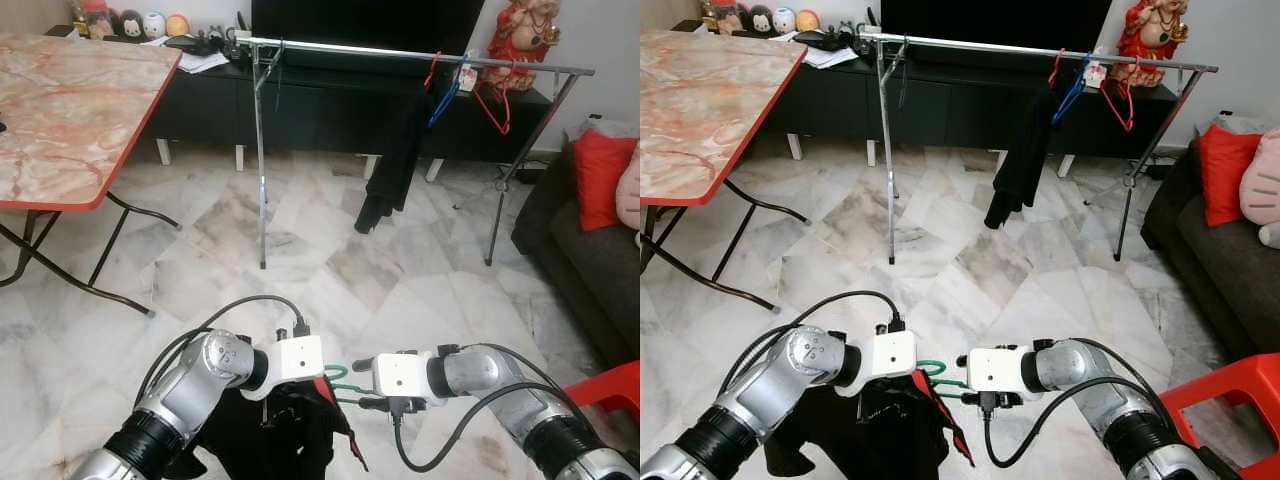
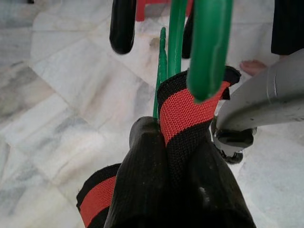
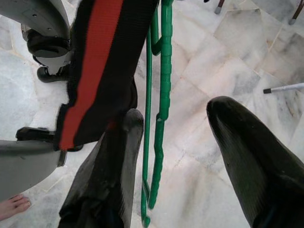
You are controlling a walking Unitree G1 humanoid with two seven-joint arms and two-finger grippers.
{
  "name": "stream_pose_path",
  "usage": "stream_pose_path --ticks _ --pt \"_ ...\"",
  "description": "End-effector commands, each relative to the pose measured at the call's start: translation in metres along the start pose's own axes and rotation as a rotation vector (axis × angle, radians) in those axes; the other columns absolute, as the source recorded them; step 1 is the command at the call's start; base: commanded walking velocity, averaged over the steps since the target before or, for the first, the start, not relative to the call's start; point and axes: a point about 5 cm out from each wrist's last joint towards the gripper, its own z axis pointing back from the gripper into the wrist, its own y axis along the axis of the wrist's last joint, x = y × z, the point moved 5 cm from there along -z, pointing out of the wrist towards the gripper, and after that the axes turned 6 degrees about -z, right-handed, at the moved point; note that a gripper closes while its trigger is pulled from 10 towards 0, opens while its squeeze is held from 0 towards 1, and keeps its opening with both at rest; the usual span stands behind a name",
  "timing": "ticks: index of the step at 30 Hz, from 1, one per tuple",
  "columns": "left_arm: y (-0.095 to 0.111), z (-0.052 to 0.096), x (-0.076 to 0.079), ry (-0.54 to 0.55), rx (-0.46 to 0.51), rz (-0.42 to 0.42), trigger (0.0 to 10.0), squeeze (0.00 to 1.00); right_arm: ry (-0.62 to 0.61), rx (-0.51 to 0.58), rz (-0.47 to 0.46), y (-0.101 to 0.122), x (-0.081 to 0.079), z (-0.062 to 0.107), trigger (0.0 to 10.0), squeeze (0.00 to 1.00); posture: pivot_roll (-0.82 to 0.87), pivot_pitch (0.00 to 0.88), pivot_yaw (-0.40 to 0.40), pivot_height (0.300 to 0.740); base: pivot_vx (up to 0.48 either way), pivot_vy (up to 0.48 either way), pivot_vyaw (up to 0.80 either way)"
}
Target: Hang hanger
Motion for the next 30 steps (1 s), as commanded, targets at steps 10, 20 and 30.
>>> stream_pose_path --ticks 10,20,30 --pt "0.016 0.001 0.001 -0.014 0.050 -0.029 10.0 0.00 -0.020 -0.024 0.009 -0.005 0.004 0.002 10.0 0.33 -0.01 0.000 -0.164 0.740 0.000 0.000 0.00" --pt "0.024 -0.002 0.001 -0.020 0.068 -0.037 10.0 0.00 -0.011 -0.025 0.003 -0.006 0.003 0.001 10.0 0.00 -0.01 0.000 -0.165 0.740 0.000 0.000 0.00" --pt "0.032 -0.006 0.001 -0.017 0.096 -0.044 10.0 0.00 -0.008 -0.019 -0.002 -0.005 0.002 0.000 10.0 0.00 -0.01 0.000 -0.165 0.740 0.000 0.000 0.00"
